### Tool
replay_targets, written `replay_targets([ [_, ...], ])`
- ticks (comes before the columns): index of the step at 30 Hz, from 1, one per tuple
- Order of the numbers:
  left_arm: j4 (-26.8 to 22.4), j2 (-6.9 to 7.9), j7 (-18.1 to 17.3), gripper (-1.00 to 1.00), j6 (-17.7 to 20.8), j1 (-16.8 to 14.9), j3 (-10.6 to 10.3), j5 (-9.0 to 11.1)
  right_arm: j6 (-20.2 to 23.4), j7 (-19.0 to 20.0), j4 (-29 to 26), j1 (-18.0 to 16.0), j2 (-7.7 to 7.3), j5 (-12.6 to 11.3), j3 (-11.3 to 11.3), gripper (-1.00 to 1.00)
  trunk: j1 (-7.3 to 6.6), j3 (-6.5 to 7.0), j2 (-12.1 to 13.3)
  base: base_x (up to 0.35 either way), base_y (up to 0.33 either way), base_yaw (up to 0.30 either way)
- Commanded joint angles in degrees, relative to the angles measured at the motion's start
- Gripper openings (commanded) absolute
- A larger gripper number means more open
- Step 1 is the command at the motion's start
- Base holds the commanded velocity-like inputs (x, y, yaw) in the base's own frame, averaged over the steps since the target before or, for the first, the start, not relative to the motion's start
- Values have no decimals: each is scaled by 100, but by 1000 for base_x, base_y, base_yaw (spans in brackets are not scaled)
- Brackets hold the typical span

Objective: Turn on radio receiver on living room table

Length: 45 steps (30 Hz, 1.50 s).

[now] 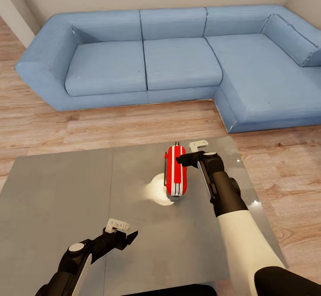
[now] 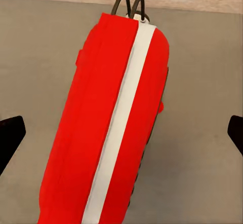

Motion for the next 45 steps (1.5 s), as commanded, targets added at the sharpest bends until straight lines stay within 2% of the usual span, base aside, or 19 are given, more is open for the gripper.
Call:
replay_targets([
  [1, -3, 0, 1, 100, 0, 0, 0, 0, -24, -14, 56, -51, 0, -43, -3, 100, 0, 0, 0, 0, 0, 0],
  [8, -8, 0, 3, 100, 0, 0, 0, 0, -69, -18, 83, -70, 0, -142, 4, 100, 0, 0, 0, 0, 0, 0],
  [12, -9, 0, 0, 100, 0, 0, 0, 0, -471, -135, 992, -437, 0, -291, 0, 100, 0, 0, 0, 0, 0, 0],
  [15, -9, 0, 1, 100, 0, 0, 0, 0, -717, -282, 1412, -578, 0, -439, 0, 100, 0, 0, 0, 0, 0, 0],
  [17, -9, 0, 0, 100, 0, 0, 0, 0, -778, -319, 1503, -608, 0, -569, 3, 100, 0, 0, 0, 0, 0, 0],
  [21, -9, 0, -1, 100, 0, 0, 0, 0, -822, -337, 1549, -623, 0, -664, 4, 100, 0, 0, 0, 0, 0, 0],
  [32, -11, 0, -1, 100, 0, 0, 0, 0, -870, -369, 1786, -628, 0, -721, 10, 100, 0, 0, 0, 0, 0, 0],
  [39, -17, 0, -1, 100, 0, 0, 0, 0, -1326, -370, 2381, -628, 0, -724, 13, 100, 0, 0, 0, 0, 0, 0],
  [45, -39, 0, -1, 100, 0, 0, 0, 0, -1389, -370, 2460, -628, 0, -732, 13, 100, 0, 0, 0, 0, 0, 0],
])
